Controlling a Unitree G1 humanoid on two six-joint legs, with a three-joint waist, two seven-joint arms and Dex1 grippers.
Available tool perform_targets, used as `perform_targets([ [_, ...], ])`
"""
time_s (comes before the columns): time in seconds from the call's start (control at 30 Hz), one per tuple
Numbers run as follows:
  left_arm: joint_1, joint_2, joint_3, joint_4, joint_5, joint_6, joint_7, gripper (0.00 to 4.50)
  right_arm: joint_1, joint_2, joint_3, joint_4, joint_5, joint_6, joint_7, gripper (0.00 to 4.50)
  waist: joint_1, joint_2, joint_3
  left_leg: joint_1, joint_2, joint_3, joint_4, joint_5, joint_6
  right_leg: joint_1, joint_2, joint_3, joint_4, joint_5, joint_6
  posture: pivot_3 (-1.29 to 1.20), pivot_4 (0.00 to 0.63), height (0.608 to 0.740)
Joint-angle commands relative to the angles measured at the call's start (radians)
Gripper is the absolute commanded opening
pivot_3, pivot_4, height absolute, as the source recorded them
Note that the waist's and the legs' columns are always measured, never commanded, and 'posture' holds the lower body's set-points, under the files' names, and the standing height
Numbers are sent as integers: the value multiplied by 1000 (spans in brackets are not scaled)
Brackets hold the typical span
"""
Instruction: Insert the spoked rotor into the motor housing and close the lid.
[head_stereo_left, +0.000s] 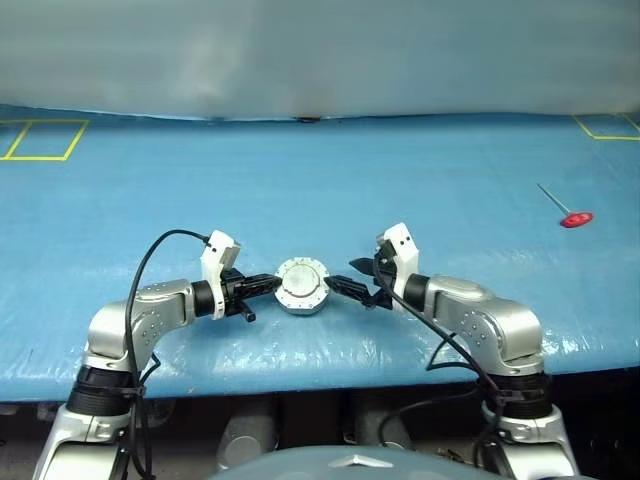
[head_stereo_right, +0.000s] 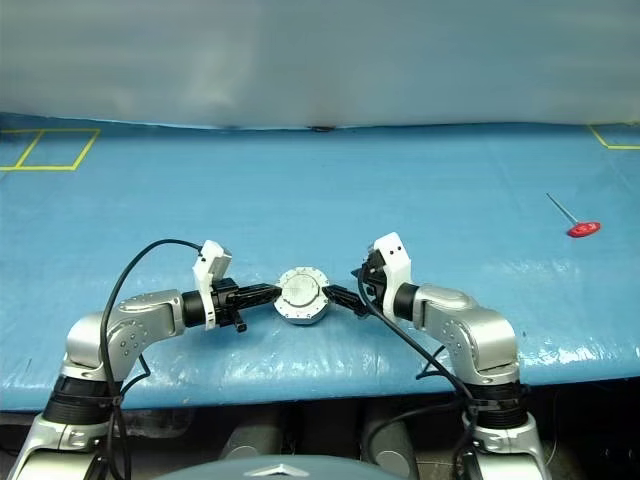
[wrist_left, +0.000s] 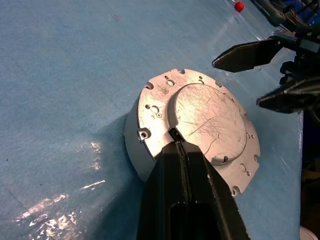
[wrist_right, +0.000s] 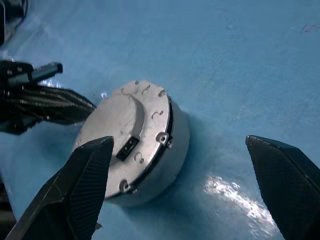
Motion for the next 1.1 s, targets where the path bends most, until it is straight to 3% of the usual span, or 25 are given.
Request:
perform_targets([
  [0.03,22,2,-38,16,21,17,3,0,-26,77,-106,7,88,125,-77,4475,0,1,0,0,0,0,0,0,0,0,0,0,0,0,1,0,150,740],
  [0.2,26,2,-34,11,21,16,2,0,-53,178,-229,49,175,251,-135,4475,-5,2,1,0,-4,0,0,0,0,0,0,1,0,1,3,0,150,740],
  [0.47,30,1,-35,4,23,15,-3,0,-61,244,-366,115,257,372,-166,4475,-8,3,1,0,-5,0,0,-1,2,0,0,1,0,3,5,0,150,740],
  [1.1,37,-1,-43,9,33,-1,-12,0,-13,257,-388,181,300,401,-158,4475,-16,5,1,0,-7,0,0,0,4,1,0,2,0,4,10,0,150,740],
])
